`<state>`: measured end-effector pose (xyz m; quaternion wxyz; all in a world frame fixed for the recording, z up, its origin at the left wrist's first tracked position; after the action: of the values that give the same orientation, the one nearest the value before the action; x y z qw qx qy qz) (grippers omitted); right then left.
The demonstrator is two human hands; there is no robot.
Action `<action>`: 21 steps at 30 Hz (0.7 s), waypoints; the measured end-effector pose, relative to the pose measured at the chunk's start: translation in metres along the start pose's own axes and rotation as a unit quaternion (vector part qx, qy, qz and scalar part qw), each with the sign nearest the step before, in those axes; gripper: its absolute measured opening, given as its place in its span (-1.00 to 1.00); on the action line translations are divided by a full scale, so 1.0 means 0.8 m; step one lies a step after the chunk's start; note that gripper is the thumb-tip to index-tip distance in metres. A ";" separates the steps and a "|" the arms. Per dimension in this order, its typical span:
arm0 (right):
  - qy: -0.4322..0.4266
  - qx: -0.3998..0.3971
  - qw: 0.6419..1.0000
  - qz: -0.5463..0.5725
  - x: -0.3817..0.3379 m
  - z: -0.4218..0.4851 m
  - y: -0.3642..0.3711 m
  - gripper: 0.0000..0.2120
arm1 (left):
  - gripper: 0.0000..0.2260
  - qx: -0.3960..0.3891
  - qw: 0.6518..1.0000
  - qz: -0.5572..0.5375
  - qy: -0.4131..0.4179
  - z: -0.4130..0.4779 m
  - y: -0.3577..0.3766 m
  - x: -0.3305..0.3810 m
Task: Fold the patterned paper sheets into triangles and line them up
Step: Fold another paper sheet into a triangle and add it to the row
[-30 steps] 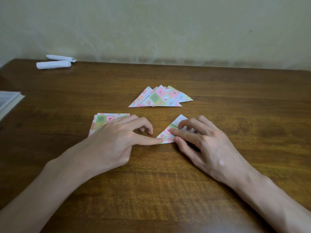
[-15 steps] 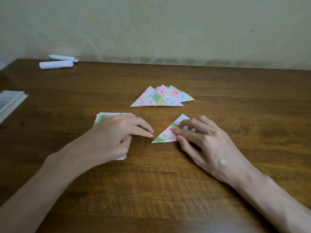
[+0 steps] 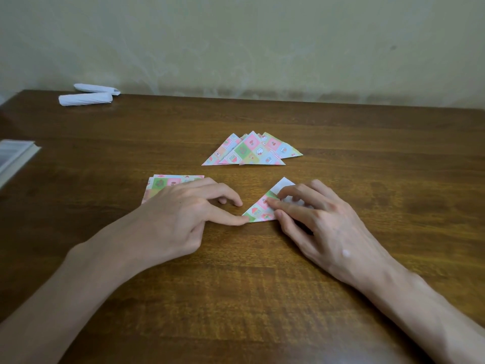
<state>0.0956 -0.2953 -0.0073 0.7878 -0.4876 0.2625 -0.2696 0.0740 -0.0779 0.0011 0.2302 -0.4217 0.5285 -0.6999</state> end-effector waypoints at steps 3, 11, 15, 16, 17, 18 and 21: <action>0.001 0.002 1.000 0.000 0.000 -0.001 0.001 -0.69 | -0.28 0.000 1.000 0.005 0.008 -0.001 0.001 0.001; -0.001 0.002 1.000 -0.003 -0.002 0.000 0.000 -0.69 | -0.32 0.019 0.999 -0.001 0.032 -0.001 -0.005 -0.003; 0.001 -0.002 1.000 -0.005 -0.001 0.000 -0.001 -0.69 | -0.35 0.031 0.997 0.038 0.059 -0.002 -0.006 0.006; 0.001 -0.003 1.000 -0.004 -0.001 0.000 -0.001 -0.69 | -0.34 0.032 0.996 0.052 0.061 -0.001 -0.005 0.007; 0.000 -0.003 1.000 -0.004 -0.002 0.000 -0.001 -0.69 | -0.32 0.029 0.996 0.065 0.063 -0.001 -0.004 0.007; 0.000 -0.003 1.000 -0.004 -0.002 0.000 -0.001 -0.69 | -0.31 0.027 0.995 0.076 0.065 -0.001 -0.003 0.007; 0.004 0.001 1.000 -0.005 -0.001 0.001 -0.002 -0.69 | -0.28 0.010 0.991 0.108 0.074 -0.002 -0.003 0.006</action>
<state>0.0951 -0.2947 -0.0059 0.7857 -0.4872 0.2631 -0.2758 0.0706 -0.0802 0.0050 0.2687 -0.3067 0.5800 -0.7052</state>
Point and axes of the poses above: each hand's wrist, its own z-axis towards the middle knuckle, its own y-axis out of the palm, x = y × z, the point moved 6 cm from there along z, towards the middle knuckle, and after that the axes turned 5 degrees about -z, right-handed, at the moved point
